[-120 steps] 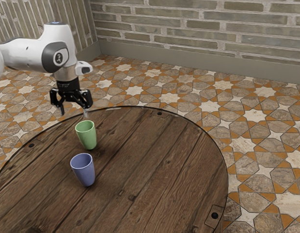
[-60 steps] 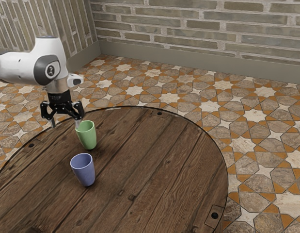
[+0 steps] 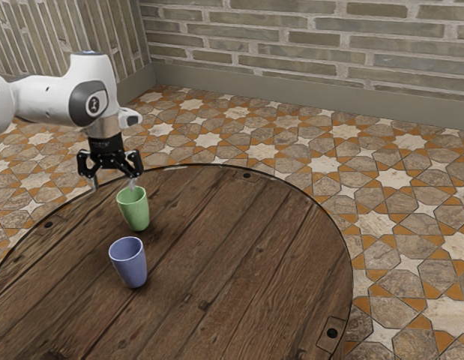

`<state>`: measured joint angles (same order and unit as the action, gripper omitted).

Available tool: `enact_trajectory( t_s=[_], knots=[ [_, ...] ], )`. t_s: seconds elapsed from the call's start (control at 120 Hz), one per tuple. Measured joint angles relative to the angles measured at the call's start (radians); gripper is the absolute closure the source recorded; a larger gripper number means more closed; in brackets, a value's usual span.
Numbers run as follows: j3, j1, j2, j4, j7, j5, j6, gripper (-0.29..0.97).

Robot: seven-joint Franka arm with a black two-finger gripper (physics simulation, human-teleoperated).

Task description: Place the left cup onto the right cup

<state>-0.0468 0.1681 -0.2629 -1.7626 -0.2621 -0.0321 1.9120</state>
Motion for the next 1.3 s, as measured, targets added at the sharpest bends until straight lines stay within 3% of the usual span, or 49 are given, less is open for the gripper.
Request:
enact_trajectory(
  t_s=[0.725, 1.3],
  knots=[
    [0.001, 0.009, -0.087, 0.108, -0.012, -0.001, -0.004, 0.0],
    [0.023, 0.073, -0.138, 0.092, -0.037, 0.025, 0.051, 0.0]
  ],
)
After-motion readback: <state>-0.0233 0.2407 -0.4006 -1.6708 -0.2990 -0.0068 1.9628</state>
